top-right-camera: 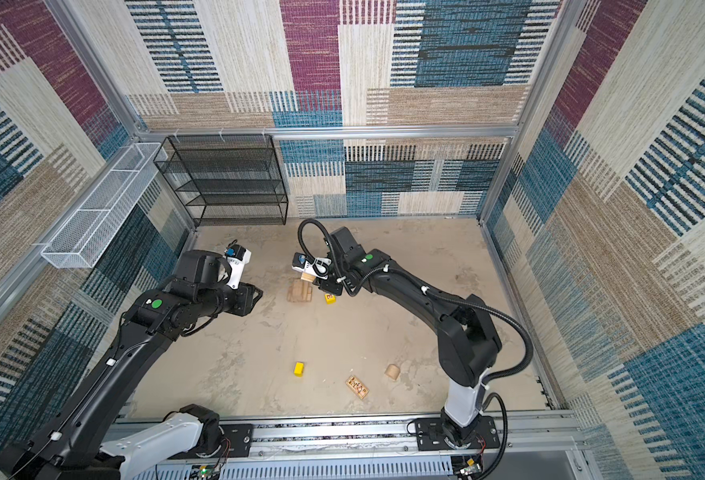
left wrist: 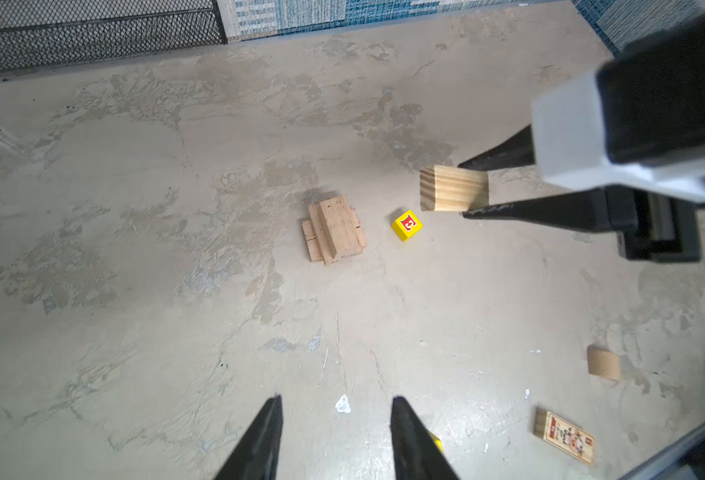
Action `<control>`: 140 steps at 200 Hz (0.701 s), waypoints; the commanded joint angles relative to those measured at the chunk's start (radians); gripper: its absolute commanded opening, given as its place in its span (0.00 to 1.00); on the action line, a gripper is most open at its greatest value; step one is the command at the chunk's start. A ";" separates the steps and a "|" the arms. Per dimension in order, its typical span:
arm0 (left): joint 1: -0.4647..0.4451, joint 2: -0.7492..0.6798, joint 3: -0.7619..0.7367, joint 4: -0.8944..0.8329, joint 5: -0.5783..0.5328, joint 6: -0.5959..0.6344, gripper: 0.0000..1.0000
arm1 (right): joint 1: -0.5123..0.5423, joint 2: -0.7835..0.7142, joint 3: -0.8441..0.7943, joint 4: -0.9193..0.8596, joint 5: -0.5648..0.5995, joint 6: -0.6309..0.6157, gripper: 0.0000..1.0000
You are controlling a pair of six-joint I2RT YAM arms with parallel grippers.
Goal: Build the wood block tower
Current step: 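Carry the block over the stack with the right gripper while the left arm draws back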
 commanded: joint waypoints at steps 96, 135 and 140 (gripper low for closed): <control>0.001 -0.074 -0.174 0.051 -0.073 0.028 0.44 | 0.002 0.494 0.691 -0.342 -0.066 -0.082 0.00; 0.003 -0.068 -0.174 0.056 -0.073 0.030 0.44 | 0.002 0.534 0.725 -0.367 -0.067 -0.085 0.00; 0.004 -0.068 -0.174 0.057 -0.073 0.030 0.44 | 0.003 0.538 0.726 -0.371 -0.070 -0.085 0.00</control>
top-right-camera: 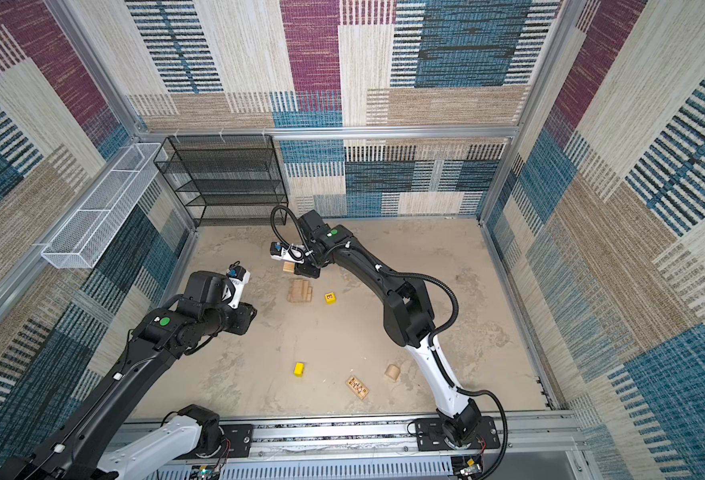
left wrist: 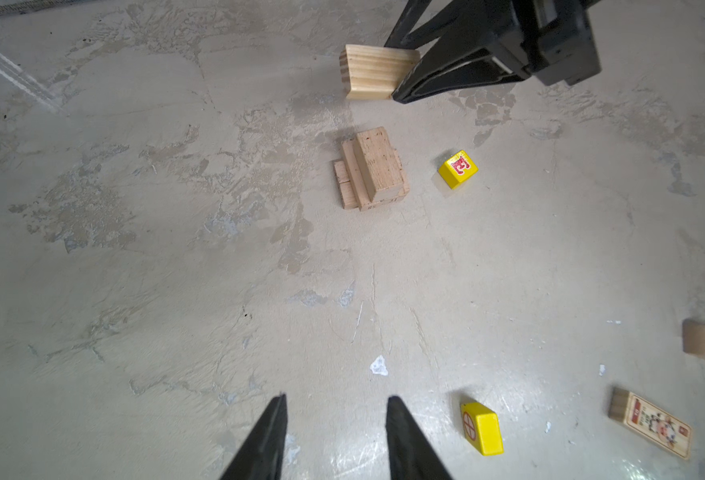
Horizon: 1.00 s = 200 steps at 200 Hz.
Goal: Build the wood block tower
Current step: 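Carry the block over the stack with the right gripper while the left arm draws back, then lower the held block onto the top of the stack with the right gripper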
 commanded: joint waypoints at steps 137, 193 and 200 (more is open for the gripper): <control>0.035 0.040 0.006 0.031 0.030 0.020 0.46 | 0.014 0.121 0.115 -0.096 0.046 0.004 0.02; 0.045 0.041 0.007 0.032 0.034 0.019 0.47 | 0.017 0.136 0.129 -0.107 0.051 0.002 0.04; 0.046 0.041 0.007 0.032 0.035 0.018 0.47 | 0.016 0.138 0.130 -0.107 0.050 0.002 0.04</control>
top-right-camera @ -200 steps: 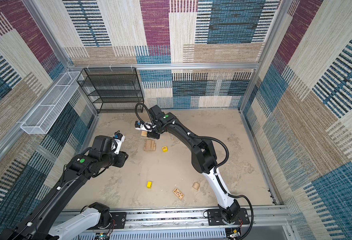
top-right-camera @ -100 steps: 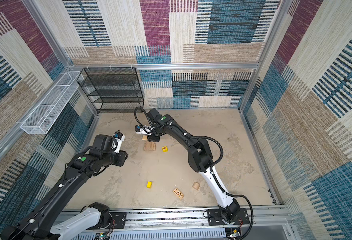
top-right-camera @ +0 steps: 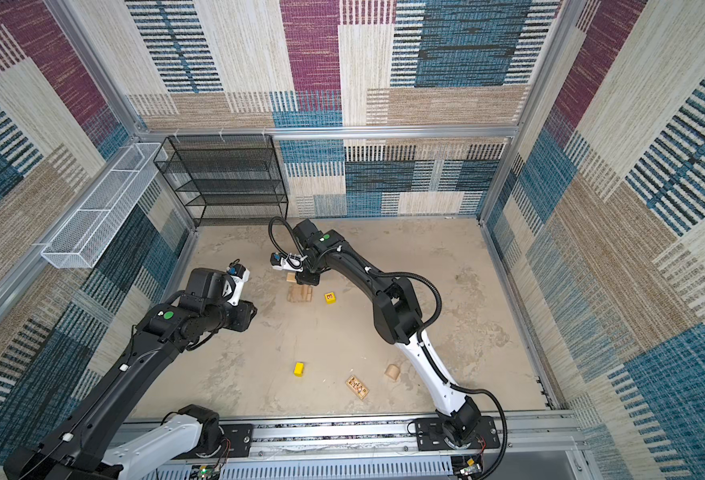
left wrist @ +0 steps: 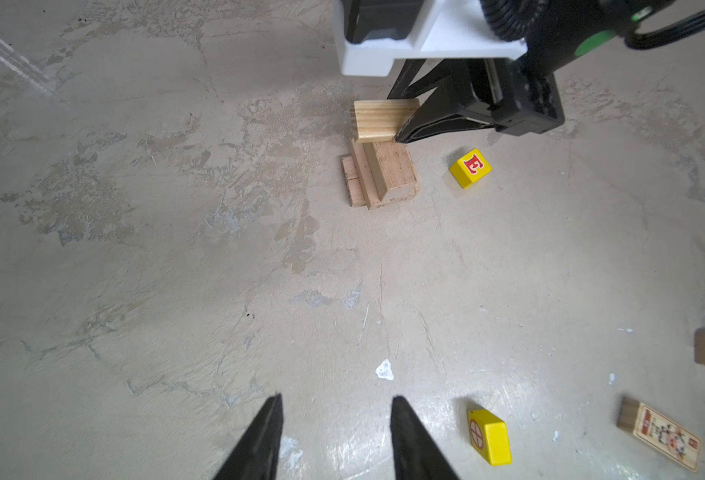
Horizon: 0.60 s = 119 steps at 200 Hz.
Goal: Build the wood block tower
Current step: 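Lower the held block onto the top of the stack with the right gripper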
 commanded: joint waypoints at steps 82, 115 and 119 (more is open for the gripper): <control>0.012 0.005 0.006 0.020 0.021 0.011 0.47 | 0.008 0.011 0.013 -0.009 0.030 -0.007 0.08; 0.015 0.007 0.006 0.020 0.026 0.010 0.47 | 0.008 0.009 0.014 -0.007 0.028 -0.005 0.13; 0.016 0.008 0.007 0.020 0.026 0.009 0.47 | 0.009 0.009 0.014 -0.006 0.028 -0.005 0.13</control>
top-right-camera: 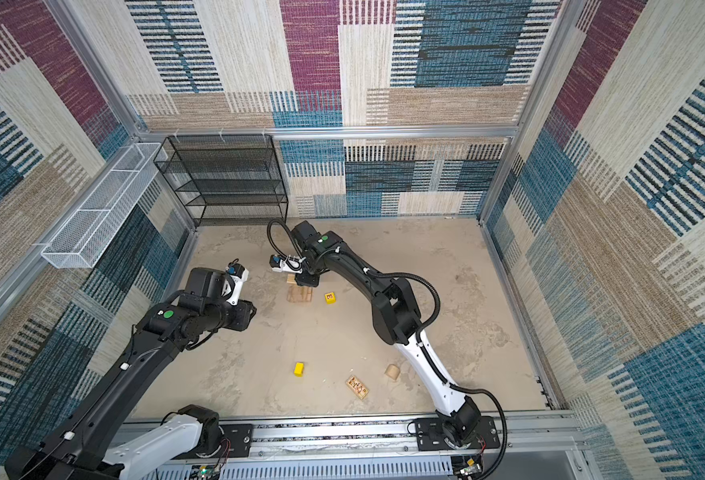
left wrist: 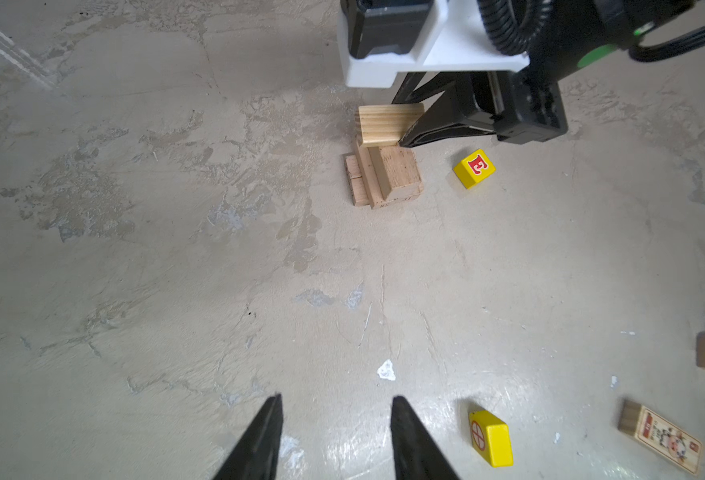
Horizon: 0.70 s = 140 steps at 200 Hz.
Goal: Build the wood block tower
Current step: 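Lower the held block onto the top of the stack with the right gripper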
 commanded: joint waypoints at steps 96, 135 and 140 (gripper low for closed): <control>0.011 0.003 0.007 0.023 0.032 0.009 0.46 | 0.002 -0.001 0.011 -0.017 0.005 -0.015 0.14; 0.013 0.001 0.008 0.021 0.033 0.009 0.46 | 0.002 -0.001 0.012 -0.022 0.005 -0.015 0.15; 0.013 0.002 0.008 0.021 0.033 0.009 0.46 | 0.003 -0.002 0.012 -0.022 0.007 -0.015 0.15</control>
